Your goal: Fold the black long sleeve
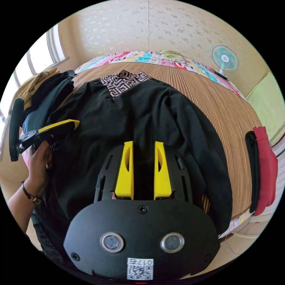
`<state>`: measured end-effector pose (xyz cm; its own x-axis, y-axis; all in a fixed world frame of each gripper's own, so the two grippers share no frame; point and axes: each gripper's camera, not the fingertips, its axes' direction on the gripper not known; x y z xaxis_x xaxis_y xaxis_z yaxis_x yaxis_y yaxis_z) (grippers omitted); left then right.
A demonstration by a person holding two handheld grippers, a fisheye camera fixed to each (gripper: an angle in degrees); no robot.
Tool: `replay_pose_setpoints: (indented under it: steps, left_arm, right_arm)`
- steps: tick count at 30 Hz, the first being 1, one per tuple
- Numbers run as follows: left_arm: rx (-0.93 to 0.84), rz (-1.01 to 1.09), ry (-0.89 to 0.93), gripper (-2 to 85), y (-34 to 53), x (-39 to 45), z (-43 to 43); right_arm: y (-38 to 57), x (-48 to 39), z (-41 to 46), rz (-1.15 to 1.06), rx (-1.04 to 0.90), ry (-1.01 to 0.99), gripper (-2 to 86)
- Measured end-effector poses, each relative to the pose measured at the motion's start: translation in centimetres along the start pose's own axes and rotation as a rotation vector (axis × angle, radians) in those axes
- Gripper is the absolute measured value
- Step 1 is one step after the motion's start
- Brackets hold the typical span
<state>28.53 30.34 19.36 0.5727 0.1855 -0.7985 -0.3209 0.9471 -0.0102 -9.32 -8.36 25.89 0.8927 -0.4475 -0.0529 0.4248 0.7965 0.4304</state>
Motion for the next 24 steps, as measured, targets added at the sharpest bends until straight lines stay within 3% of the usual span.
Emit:
replay_pose_setpoints:
  steps: [3,5,7,10,12,14,17,21,24]
  left_arm:
    - [0.003,0.008,0.002,-0.7,0.4,-0.6,0.0]
    - [0.008,0.021,-0.024,-0.7,0.8,-0.4,-0.1]
    - [0.016,0.034,-0.043,-0.8,1.1,-0.4,-0.3]
    - [0.018,0.023,-0.014,-0.9,1.5,-1.6,-0.6]
    - [0.019,0.003,0.032,-0.9,1.8,-3.1,-0.9]
    - [0.018,-0.009,0.060,-0.9,2.0,-4.0,-1.2]
    - [0.018,-0.024,0.096,-0.9,2.3,-5.3,-1.8]
    - [0.018,-0.022,0.089,-0.9,2.6,-5.9,-2.9]
    - [0.020,-0.010,0.063,-0.9,2.9,-5.9,-3.9]
  right_arm:
    - [0.7,1.8,-2.4,0.036,-0.064,-0.100,10.3]
    - [4.1,3.7,-6.7,0.084,0.045,-0.164,10.2]
    - [8.8,6.1,-11.1,0.175,0.166,-0.126,10.1]
    - [15.6,10.7,-15.4,0.341,0.204,0.119,11.0]
    - [18.0,14.8,-14.3,0.384,0.020,0.201,12.1]
    - [18.6,17.3,-11.4,0.330,-0.218,0.126,11.6]
    - [19.5,19.5,-13.1,0.251,-0.204,0.078,6.7]
    - [15.0,25.1,-20.7,0.272,-0.053,0.448,5.0]
    - [12.9,30.2,-26.1,0.415,0.051,0.514,9.7]
